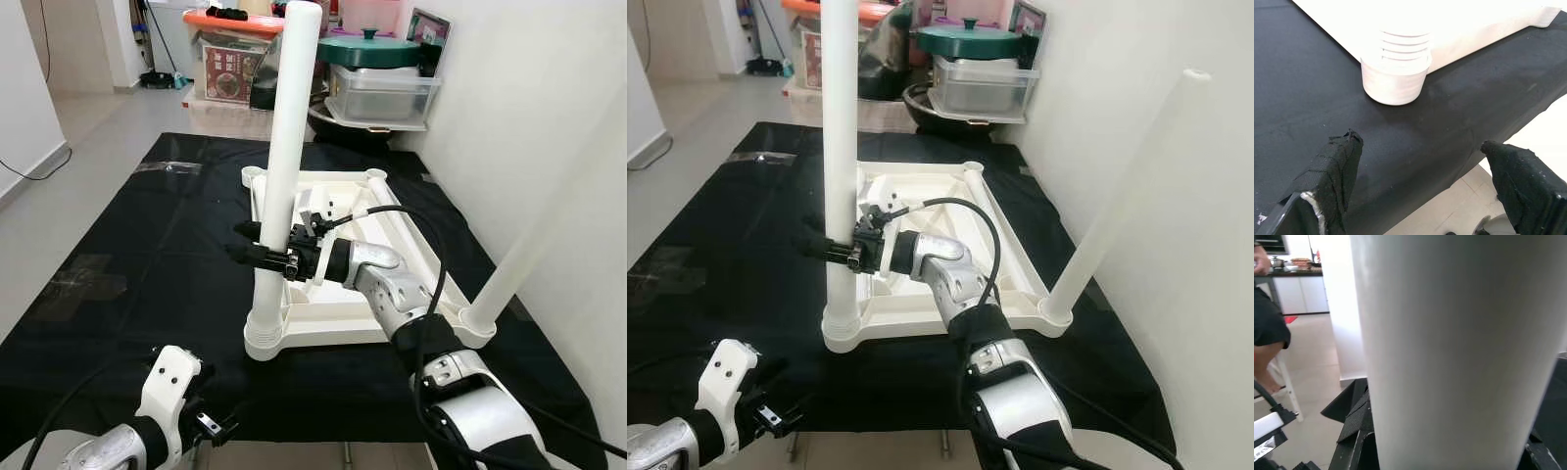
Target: Building children table
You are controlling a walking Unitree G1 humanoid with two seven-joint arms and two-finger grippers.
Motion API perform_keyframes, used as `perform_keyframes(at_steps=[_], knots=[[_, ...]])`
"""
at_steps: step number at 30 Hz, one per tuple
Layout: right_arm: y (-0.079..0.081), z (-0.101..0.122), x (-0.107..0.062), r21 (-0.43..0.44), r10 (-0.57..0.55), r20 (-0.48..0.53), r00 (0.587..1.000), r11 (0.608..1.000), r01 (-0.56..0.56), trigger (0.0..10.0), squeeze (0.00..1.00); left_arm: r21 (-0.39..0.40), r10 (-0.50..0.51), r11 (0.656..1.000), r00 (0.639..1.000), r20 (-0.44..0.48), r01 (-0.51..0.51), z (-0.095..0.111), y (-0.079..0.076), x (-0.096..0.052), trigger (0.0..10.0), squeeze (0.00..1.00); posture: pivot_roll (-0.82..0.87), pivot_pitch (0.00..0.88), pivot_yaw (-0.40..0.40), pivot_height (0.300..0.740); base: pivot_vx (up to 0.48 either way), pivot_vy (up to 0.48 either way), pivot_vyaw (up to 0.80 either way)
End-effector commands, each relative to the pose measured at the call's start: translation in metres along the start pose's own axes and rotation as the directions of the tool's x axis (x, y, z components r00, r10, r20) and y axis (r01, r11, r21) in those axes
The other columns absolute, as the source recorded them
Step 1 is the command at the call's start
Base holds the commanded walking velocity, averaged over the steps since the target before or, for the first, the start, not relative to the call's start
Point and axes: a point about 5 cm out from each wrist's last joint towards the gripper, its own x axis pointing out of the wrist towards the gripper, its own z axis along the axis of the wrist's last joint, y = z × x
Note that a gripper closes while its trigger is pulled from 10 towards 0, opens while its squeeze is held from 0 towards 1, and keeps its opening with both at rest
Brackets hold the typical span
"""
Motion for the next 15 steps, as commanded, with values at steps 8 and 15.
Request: perform_keyframes(at_steps=[8,15], knots=[[-0.026,-0.04,-0.015,0.022,-0.537,-0.165,0.827,0.837,0.547,0.0,0.0,-0.001,0.051,0.999,0.999,-0.011,-0.051,-0.004,0.006,0.001,10.0,0.0,0.14,0.0,-0.105,0.74,0.0,0.0,0.0],[-0.047,-0.045,-0.054,-0.019,-0.885,-0.163,0.436,0.444,0.896,0.0,0.0,0.003,0.098,0.995,0.995,-0.015,-0.098,-0.005,0.011,0.0,10.0,0.0,0.14,0.0,-0.105,0.74,0.0,0.0,0.0]])
